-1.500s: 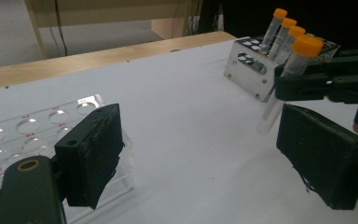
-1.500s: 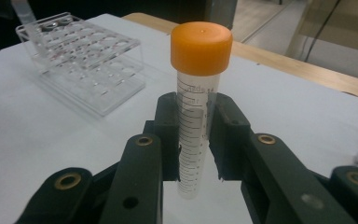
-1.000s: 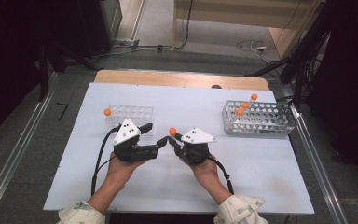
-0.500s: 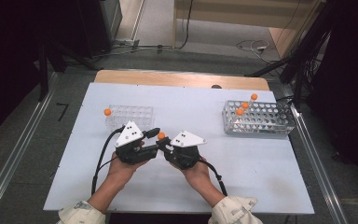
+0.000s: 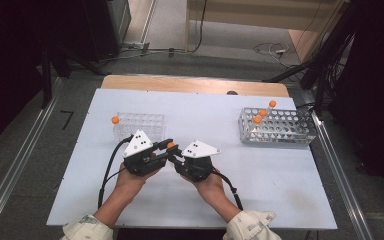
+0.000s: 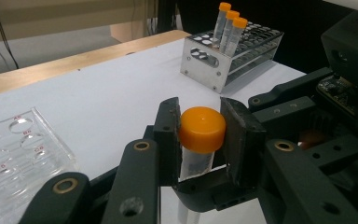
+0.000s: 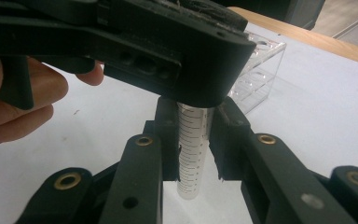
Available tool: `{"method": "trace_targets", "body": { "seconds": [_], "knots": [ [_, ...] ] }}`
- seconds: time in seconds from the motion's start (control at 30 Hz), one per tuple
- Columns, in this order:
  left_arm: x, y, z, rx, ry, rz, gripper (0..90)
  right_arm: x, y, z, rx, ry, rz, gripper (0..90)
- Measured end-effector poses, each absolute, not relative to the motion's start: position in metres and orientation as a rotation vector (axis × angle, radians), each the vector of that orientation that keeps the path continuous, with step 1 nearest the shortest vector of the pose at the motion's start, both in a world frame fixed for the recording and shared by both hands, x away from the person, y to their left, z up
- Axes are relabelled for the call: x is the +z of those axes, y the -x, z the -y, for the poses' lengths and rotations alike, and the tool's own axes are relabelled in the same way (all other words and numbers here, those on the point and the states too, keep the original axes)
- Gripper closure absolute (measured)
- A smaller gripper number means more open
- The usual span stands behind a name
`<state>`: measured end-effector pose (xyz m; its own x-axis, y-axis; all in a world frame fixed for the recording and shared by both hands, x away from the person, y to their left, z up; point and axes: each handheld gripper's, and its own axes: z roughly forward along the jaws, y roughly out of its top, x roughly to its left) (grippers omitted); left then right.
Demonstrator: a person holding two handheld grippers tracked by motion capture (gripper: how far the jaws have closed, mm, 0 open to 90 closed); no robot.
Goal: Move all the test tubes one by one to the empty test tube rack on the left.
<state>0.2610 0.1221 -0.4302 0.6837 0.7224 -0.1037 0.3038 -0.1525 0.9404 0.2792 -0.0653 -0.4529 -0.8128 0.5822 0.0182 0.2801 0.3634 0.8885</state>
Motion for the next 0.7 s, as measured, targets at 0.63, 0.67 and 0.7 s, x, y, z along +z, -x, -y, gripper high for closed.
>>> {"method": "trace_targets", "body": {
  "seconds": [0.63, 0.67, 0.7],
  "knots": [
    [-0.408, -0.265, -0.146, 0.510, -1.673, -0.894, 71.2, -0.440, -0.283, 0.098, 1.400, -0.812, -2.308, 19.0],
    [-0.406, -0.266, -0.148, 0.518, -1.666, -0.901, 71.1, -0.440, -0.283, 0.103, 1.393, -0.815, -2.302, 19.0],
    [-0.403, -0.267, -0.151, 0.526, -1.667, -0.915, 71.1, -0.440, -0.284, 0.107, 1.382, -0.826, -2.295, 19.0]
  ]
}}
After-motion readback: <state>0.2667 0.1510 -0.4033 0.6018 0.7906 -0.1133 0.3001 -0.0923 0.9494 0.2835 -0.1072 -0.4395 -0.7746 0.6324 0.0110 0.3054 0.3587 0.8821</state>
